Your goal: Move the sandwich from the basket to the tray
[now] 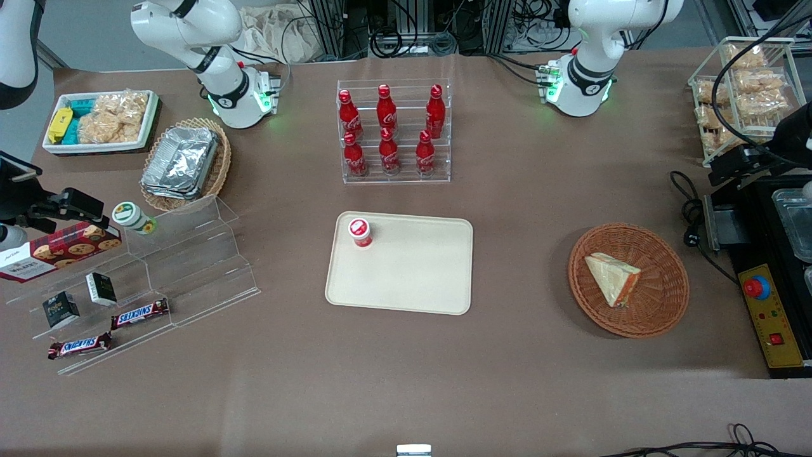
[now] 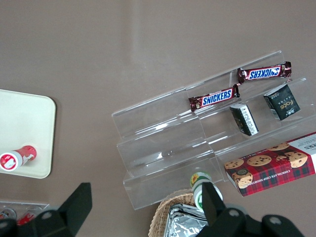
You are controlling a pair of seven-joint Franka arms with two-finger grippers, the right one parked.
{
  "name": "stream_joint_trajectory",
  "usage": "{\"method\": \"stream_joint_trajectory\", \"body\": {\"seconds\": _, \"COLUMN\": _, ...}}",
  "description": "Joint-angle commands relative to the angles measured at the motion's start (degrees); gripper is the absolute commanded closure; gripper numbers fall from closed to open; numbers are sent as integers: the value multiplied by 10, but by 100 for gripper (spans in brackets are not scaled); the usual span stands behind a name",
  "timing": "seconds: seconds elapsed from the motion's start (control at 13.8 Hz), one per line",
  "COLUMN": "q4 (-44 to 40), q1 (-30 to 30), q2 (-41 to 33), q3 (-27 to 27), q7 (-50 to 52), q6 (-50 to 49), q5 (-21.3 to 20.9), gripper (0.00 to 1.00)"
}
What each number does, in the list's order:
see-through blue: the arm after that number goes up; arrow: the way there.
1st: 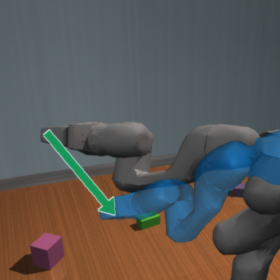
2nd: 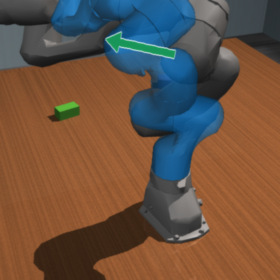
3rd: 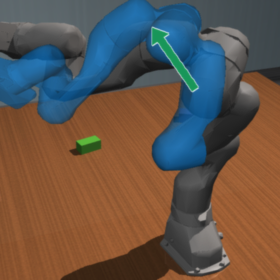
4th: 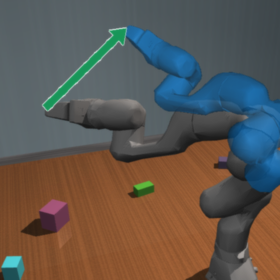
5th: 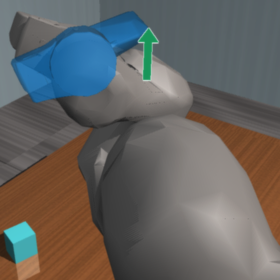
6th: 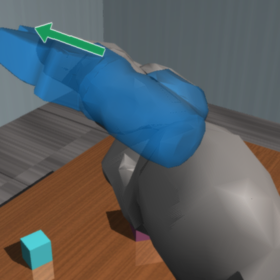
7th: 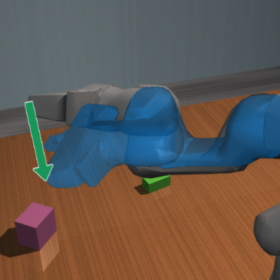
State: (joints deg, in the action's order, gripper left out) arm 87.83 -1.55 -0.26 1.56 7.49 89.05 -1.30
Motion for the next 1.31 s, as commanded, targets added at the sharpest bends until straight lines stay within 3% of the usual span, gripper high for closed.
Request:
{"method": "stream_joint_trajectory", "body": {"seconds": 0.0, "q4": 3, "q1": 2, "q2": -15, "q3": 2, "q7": -2, "q6": -6, "q5": -13, "gripper": 0}}
{"method": "stream_joint_trajectory", "body": {"seconds": 0.73, "q4": 24, "q1": -4, "q2": 20, "q3": -2, "q7": 20, "q6": 6, "q5": 16, "gripper": 0}}
{"method": "stream_joint_trajectory", "body": {"seconds": 1.24, "q4": 148, "q1": -7, "q2": 88, "q3": -3, "q7": 52, "q6": 208, "q5": 42, "gripper": 0}}
